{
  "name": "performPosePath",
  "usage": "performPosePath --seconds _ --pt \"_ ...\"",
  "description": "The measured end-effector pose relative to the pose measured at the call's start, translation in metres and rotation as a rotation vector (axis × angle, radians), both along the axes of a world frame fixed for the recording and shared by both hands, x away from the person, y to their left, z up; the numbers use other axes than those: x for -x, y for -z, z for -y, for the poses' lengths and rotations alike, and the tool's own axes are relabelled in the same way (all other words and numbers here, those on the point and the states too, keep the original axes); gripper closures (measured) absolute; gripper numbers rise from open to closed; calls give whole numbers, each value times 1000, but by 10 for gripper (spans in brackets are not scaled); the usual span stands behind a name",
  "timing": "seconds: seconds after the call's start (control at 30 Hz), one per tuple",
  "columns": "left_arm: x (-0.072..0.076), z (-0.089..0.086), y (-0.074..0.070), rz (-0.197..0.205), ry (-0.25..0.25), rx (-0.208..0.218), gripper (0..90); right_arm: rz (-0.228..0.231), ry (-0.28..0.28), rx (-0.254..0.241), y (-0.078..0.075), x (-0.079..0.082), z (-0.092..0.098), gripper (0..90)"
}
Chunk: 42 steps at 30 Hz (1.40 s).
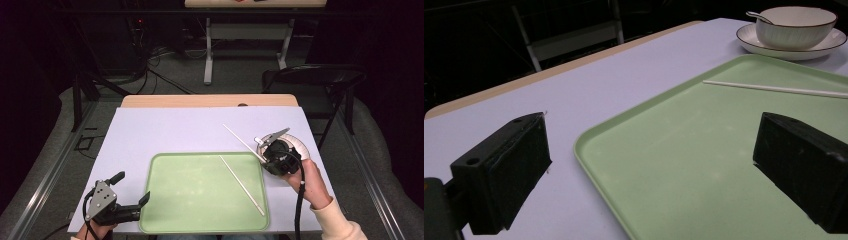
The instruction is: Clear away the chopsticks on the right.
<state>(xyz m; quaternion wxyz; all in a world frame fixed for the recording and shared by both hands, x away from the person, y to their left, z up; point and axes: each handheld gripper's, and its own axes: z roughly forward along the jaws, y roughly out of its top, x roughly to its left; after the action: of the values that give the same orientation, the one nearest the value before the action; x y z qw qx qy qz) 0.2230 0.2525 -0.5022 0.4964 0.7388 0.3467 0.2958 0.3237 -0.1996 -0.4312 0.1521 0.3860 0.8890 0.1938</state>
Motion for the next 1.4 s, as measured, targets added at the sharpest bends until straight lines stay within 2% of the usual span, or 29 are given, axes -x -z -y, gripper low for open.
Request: performPosePath --seconds 0.27,0.33,0.43,0.57,0.6,0.73,0.97,1.4 --pt "1 -1 0 7 -1 2 17 -46 -7 0 18 5 -11 837" --pt "1 -1 0 7 -1 1 17 -76 -3 3 28 7 -15 837" --pt "1 -1 0 8 0 3 17 -96 -2 12 36 7 -17 837" --pt "0 -1 0 7 2 1 17 -128 29 17 47 7 -18 837" --pt "0 -1 0 6 3 -2 17 -149 33 17 54 7 -20 837" --pt "1 -1 0 6 3 -3 17 -169 42 21 62 8 -22 837" --pt "1 -1 0 8 2 -2 17 -226 119 10 85 5 -22 835" --pt "1 -1 0 6 3 -1 16 -252 125 -24 94 6 -30 823"
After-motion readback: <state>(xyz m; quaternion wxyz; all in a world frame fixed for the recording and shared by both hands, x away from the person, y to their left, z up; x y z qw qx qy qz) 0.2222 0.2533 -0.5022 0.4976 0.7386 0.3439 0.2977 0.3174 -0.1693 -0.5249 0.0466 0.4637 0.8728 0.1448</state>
